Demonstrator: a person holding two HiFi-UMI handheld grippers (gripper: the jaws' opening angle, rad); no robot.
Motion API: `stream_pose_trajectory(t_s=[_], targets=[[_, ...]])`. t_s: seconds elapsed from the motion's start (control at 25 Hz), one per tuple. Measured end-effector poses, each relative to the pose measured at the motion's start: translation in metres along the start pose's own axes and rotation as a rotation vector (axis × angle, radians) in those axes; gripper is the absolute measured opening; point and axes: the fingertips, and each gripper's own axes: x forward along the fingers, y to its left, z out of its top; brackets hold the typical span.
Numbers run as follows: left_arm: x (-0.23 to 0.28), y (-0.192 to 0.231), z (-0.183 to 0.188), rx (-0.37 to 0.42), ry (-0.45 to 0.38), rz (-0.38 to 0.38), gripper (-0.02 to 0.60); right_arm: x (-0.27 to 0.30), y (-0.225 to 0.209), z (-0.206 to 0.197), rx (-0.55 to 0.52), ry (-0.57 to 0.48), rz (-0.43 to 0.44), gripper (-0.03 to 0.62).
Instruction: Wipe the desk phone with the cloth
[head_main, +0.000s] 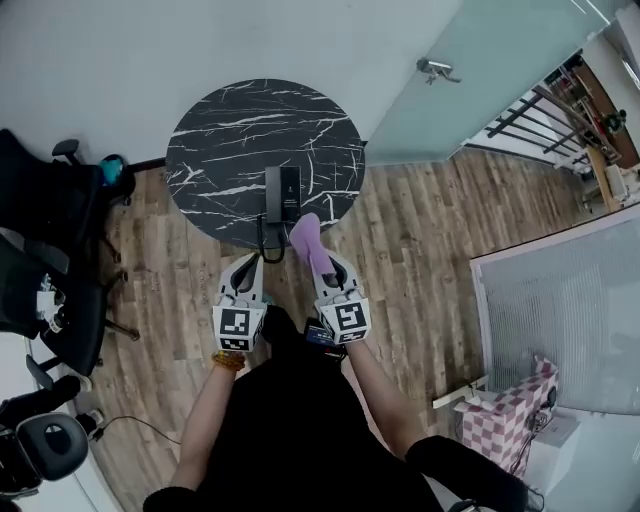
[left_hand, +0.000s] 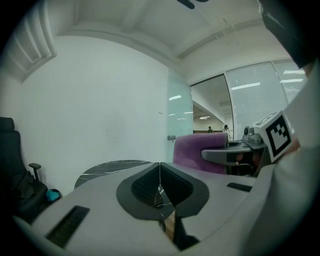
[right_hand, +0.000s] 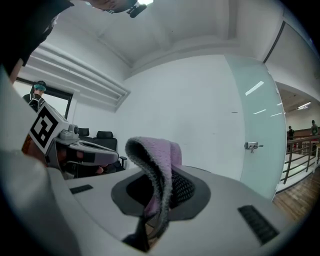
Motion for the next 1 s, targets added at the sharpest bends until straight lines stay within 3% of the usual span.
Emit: stream_pose_trajectory(t_s=[0.64,1.0], targets=[[0.122,0.048,0.013,0.009,0.05,-0.008,0.015,0.117,-0.074,0.005,0.005,0.02,0.048,0.058],[0.147,0.075,-0.001,0.013,0.1,0.006,0.015,0.178,-0.092,-0.021,-0.091,0.086,0.152,0.058]])
